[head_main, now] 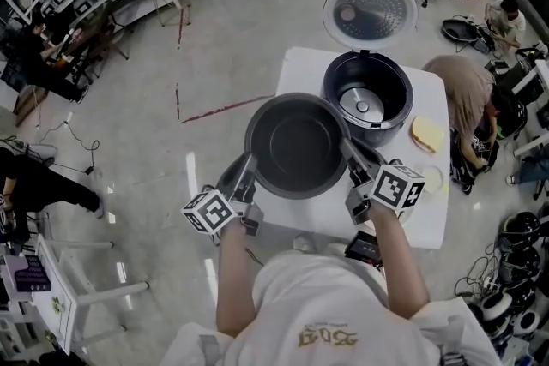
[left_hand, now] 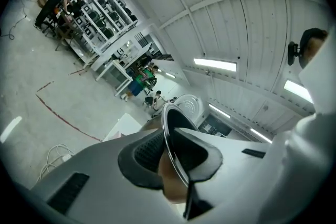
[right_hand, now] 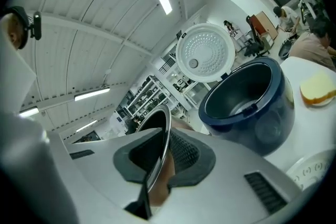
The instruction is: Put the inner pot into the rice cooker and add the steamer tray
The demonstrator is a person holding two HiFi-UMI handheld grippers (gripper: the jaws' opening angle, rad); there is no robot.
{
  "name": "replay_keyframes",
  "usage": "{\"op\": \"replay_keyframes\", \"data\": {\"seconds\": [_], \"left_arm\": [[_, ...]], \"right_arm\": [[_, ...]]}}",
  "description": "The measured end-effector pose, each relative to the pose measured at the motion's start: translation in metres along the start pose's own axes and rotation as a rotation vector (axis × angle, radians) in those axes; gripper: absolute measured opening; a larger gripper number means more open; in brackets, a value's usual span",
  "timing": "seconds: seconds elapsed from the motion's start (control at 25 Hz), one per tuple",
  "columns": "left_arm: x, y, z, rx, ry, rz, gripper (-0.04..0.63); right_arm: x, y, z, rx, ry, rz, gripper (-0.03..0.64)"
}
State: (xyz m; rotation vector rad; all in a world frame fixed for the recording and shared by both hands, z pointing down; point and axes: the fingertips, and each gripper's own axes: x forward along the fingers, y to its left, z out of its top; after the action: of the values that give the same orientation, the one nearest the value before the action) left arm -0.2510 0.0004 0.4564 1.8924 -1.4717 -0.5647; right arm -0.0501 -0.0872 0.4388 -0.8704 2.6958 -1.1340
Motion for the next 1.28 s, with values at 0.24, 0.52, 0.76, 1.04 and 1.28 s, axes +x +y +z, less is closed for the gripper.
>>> {"op": "replay_keyframes", "data": {"seconds": [0.24,0.52,0.76,1.04,1.28], "left_arm": [[0.005,-0.022,0.02,0.034,-0.021,-0.037,0.068],[0.013,-0.037,0.037,0.057,-0.022,-0.069,0.069],[0.021,-0.054,0.054,0.076,-0.03,-0.103,0.067],[0.048,-0.071,0.066,0.094,-0.008,-0.163,0.068],[0.081,-0.09,0.063,0.104,0.025,-0.21,0.069]], "right_arm": [[-0.005,0.015,0.022,-0.02,-0.042,0.03,0.052],[-0.005,0.024,0.042,-0.026,-0.082,0.041,0.052],[-0.008,0.034,0.061,-0.033,-0.12,0.057,0.052],[-0.016,0.032,0.088,-0.036,-0.179,0.035,0.052],[-0.031,0.012,0.111,-0.025,-0.225,0.003,0.051]]}}
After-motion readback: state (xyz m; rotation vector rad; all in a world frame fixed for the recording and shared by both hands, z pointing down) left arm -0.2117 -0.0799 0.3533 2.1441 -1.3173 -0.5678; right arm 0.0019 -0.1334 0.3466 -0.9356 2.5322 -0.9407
